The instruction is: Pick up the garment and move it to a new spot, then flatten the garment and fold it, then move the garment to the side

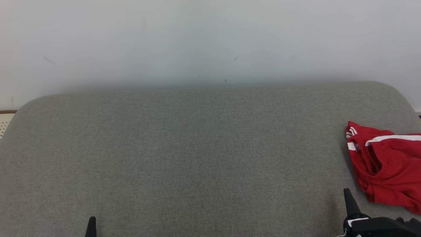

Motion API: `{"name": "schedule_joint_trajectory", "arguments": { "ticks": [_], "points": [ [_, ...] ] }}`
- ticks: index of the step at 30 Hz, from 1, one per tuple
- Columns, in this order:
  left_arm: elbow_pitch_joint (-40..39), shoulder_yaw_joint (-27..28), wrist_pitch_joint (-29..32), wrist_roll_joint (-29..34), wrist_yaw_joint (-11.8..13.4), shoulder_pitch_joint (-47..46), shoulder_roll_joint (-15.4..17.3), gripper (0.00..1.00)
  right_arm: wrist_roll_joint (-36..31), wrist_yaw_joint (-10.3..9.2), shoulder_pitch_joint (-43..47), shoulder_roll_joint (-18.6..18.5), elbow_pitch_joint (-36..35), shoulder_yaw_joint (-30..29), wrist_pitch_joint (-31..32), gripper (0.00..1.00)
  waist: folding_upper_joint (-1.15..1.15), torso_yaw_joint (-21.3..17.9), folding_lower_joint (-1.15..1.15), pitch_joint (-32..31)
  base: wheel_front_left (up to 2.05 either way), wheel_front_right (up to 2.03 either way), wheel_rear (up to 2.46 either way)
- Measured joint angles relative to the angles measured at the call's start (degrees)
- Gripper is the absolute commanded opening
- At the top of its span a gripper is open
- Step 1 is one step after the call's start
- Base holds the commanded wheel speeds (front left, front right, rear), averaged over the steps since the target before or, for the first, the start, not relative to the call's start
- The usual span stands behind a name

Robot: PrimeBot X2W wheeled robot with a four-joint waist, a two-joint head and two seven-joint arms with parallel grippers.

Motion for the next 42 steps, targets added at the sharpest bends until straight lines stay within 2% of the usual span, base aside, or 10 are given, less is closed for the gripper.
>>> {"name": "schedule_joint_trajectory", "arguments": {
  "ticks": [42],
  "points": [
    [-0.65,1.33,4.94,-19.98,-1.97,-2.18,0.15,0.00,19.12,0.00,-1.29,1.45,-2.24,-5.47,5.35,0.00,0.00,3.13,0.00,0.98,0.00,0.00,0.00]
  ]
}}
